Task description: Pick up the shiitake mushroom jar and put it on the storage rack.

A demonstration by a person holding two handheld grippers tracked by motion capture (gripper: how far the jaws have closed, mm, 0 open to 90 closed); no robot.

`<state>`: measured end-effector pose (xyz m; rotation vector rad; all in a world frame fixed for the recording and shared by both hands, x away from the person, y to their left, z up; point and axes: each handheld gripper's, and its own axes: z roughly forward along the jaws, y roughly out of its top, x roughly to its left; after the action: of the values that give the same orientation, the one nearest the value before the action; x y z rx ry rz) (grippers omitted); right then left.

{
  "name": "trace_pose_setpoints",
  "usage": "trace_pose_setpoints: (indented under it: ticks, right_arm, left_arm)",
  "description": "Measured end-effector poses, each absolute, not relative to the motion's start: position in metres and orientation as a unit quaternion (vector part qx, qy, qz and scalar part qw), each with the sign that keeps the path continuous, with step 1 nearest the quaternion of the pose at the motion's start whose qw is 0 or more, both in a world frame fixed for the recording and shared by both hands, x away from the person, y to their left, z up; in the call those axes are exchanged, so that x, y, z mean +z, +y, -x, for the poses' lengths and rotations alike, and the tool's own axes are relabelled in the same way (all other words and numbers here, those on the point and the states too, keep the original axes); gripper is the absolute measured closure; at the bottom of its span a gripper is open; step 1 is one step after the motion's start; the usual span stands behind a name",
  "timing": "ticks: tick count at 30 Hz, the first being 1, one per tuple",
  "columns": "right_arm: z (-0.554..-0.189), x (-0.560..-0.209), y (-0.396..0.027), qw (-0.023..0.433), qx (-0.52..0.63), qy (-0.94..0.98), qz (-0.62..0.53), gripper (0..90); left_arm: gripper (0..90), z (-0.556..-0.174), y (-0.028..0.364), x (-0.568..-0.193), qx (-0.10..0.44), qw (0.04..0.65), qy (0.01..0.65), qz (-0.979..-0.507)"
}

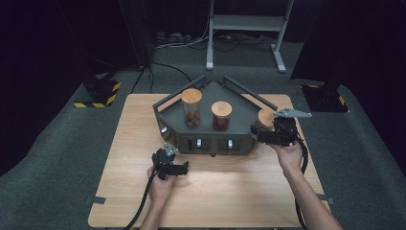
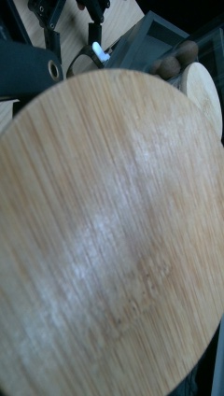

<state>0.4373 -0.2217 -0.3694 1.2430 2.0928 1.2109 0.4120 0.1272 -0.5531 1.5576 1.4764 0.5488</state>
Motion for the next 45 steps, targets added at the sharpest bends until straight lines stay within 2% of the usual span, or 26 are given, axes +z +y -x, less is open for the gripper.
trace_pose_setpoints:
  ticks: [45]
  right_arm:
    - [-0.467,-0.361,-0.21,0.204,0.423,0.754,-0.46,25.3]
  left_arm:
    - [4.4,-0.412,0.127,-0.553,0.222,0.446,0.596,-0.63]
